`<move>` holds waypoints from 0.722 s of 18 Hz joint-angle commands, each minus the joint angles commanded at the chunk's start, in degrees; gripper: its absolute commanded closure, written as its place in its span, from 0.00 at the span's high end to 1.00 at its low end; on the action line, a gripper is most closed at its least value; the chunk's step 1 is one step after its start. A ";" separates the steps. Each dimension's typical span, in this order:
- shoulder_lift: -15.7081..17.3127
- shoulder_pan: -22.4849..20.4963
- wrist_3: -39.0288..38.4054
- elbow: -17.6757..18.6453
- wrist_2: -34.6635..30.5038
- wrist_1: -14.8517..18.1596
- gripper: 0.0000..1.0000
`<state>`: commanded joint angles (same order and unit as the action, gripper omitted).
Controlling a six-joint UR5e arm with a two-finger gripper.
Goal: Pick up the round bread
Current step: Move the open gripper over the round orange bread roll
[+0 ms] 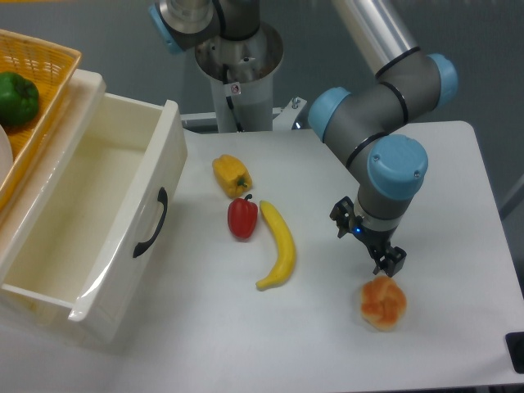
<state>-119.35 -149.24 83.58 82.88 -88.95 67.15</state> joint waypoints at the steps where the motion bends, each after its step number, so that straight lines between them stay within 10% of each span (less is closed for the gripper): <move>1: -0.09 0.09 0.00 -0.17 0.00 0.00 1.00; 13: -3.07 -0.88 -9.58 2.46 0.88 -9.23 1.00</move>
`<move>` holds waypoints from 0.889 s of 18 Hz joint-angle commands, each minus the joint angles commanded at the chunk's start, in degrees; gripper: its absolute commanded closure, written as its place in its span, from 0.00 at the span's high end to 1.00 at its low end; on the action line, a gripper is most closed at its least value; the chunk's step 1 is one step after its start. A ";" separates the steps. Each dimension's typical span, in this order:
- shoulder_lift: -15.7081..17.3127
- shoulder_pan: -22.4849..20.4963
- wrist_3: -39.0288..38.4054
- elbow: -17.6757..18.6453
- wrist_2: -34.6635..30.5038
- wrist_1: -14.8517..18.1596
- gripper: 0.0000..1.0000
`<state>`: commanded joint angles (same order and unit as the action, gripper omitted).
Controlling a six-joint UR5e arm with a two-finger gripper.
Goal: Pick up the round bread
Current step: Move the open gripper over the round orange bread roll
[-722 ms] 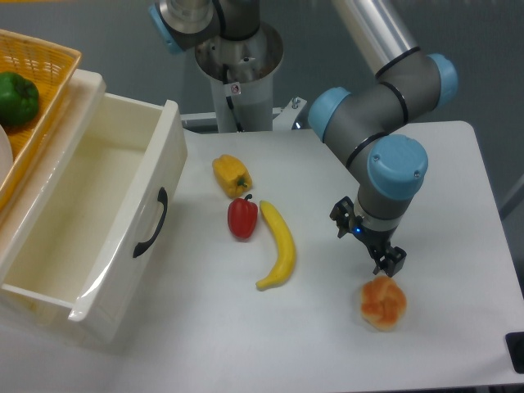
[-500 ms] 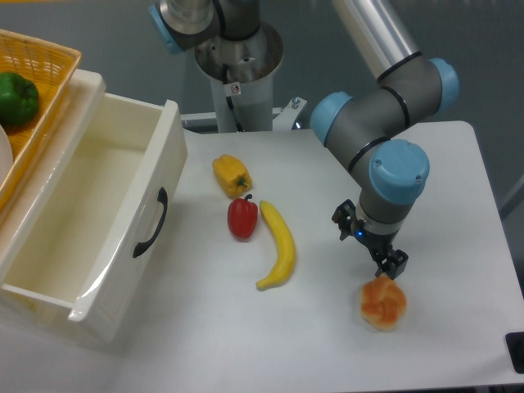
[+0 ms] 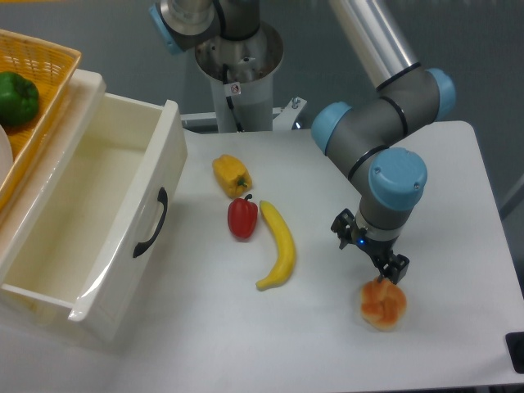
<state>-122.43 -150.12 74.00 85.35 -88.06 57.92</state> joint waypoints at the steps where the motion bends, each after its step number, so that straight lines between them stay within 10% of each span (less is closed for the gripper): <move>1: -0.53 0.00 -0.09 -0.44 -0.09 0.00 1.00; 16: -5.98 -1.76 1.58 -5.54 0.26 -0.79 0.99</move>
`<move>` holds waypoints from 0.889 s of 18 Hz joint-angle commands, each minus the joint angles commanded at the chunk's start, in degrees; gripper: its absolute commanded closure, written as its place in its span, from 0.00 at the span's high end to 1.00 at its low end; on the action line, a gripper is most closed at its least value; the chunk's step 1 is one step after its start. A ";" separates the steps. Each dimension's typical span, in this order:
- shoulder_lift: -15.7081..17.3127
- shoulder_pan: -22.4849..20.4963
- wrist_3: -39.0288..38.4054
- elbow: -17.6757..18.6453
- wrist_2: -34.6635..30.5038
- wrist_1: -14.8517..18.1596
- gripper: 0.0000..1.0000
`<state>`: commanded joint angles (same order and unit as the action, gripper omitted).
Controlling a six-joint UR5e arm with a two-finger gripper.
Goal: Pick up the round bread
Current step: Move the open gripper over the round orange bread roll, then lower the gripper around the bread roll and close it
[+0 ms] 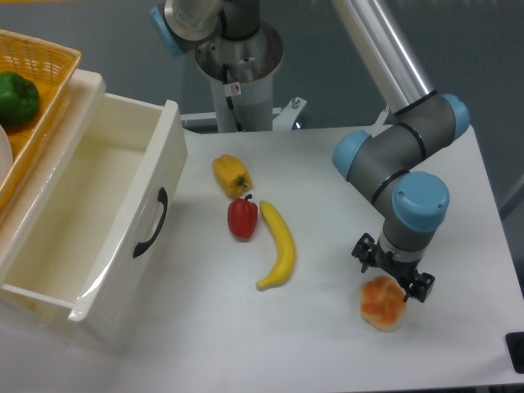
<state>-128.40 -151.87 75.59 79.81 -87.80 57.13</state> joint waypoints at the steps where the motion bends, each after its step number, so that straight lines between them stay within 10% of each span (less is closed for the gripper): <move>1: -0.18 -0.35 0.09 0.09 0.00 0.00 0.99; 10: -0.79 -0.44 -0.09 1.49 -0.09 0.00 0.93; 16: -0.79 -0.44 0.00 1.49 -0.09 -0.09 0.44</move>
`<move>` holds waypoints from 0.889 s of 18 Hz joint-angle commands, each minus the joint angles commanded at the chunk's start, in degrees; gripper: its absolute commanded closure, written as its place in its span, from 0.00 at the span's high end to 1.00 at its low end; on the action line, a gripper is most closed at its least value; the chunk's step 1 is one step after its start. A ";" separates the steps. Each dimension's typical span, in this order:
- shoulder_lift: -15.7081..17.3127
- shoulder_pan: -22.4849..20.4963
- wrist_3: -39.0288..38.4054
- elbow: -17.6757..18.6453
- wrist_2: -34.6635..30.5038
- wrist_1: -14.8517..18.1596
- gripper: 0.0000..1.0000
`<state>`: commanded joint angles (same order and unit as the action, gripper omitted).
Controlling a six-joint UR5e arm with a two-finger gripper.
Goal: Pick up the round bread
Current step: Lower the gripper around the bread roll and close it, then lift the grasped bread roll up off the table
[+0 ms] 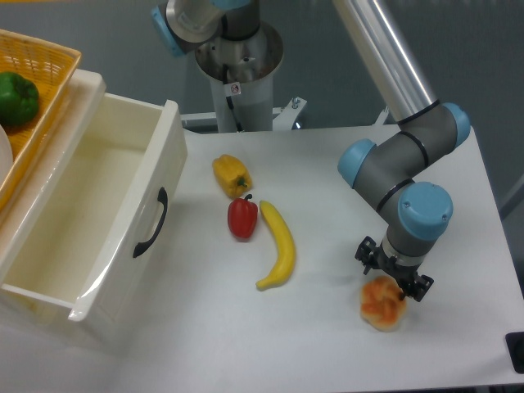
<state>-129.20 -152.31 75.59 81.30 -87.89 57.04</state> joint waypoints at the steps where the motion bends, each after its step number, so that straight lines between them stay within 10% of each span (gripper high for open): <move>1: 0.00 0.00 -0.09 0.00 0.00 0.00 0.31; 6: 0.26 0.00 -1.23 0.00 0.09 0.09 0.01; 16: 1.58 0.17 -0.88 -2.37 0.70 1.14 0.00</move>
<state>-127.62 -152.14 74.71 78.93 -87.19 58.18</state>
